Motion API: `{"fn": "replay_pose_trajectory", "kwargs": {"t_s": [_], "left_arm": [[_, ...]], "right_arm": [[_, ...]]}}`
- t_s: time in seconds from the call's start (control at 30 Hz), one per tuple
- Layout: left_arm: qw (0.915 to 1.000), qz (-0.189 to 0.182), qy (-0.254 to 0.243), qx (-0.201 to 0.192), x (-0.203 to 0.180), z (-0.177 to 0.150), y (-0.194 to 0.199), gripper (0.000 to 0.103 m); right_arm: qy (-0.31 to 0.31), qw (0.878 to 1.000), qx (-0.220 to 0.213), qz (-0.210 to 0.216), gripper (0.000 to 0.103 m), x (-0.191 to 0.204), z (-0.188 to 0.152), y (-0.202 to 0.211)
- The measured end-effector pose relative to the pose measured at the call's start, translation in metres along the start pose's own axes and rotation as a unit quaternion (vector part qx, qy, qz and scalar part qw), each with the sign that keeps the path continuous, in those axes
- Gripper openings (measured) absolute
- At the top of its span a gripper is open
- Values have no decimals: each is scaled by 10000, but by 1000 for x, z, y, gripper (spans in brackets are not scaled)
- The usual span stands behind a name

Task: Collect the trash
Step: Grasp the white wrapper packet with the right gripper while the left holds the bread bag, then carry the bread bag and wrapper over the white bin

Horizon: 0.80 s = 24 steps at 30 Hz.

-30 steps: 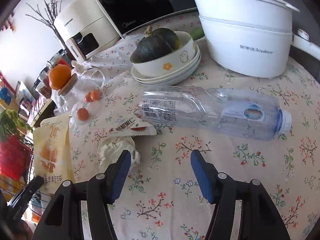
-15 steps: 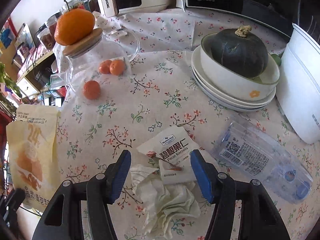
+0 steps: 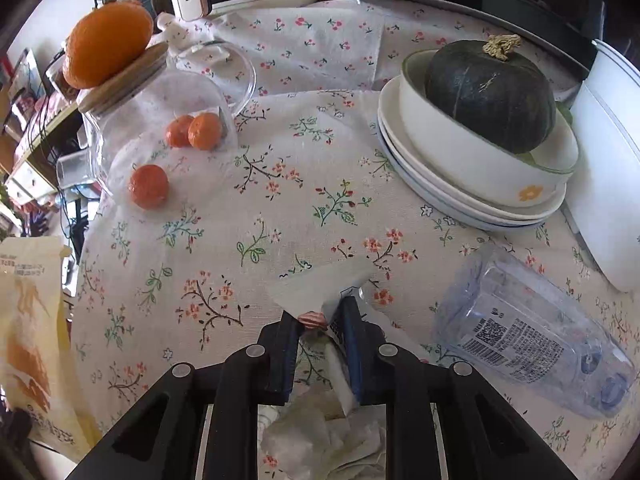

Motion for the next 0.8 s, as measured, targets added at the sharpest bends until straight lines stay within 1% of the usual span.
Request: {"fn": "replay_pose_trajectory", "kwargs": {"t_s": [0.2,0.33,0.47,0.6,0.8], "left_arm": [[9996,-171,-99,-208,-25,8,20,4],[9985,-392,-102,-377,-51,11,38,4],[9970,-575,-222,-477,-80,5,53,4],[9956,-775,-261,-465,-109,-10,64,4],[9930,-1016,-486,-362,-154,-36,71,4]], "right_arm": [[-80,9985,-489,232,21,-11,6,73],[-77,9975,-653,266,21,-30,-10,122],[-64,9976,-661,199,21,-60,-44,159],[-55,9975,-689,136,21,-88,-81,186],[-100,9970,-770,19,21,-136,-140,228]]}}
Point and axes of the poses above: each gripper's, at about its wrist camera, not at the fingertips, and y roughly against the way its jaws point, x to its left, z to its top, the point moved 10 cm from there along -y, roughly the way its jaws point
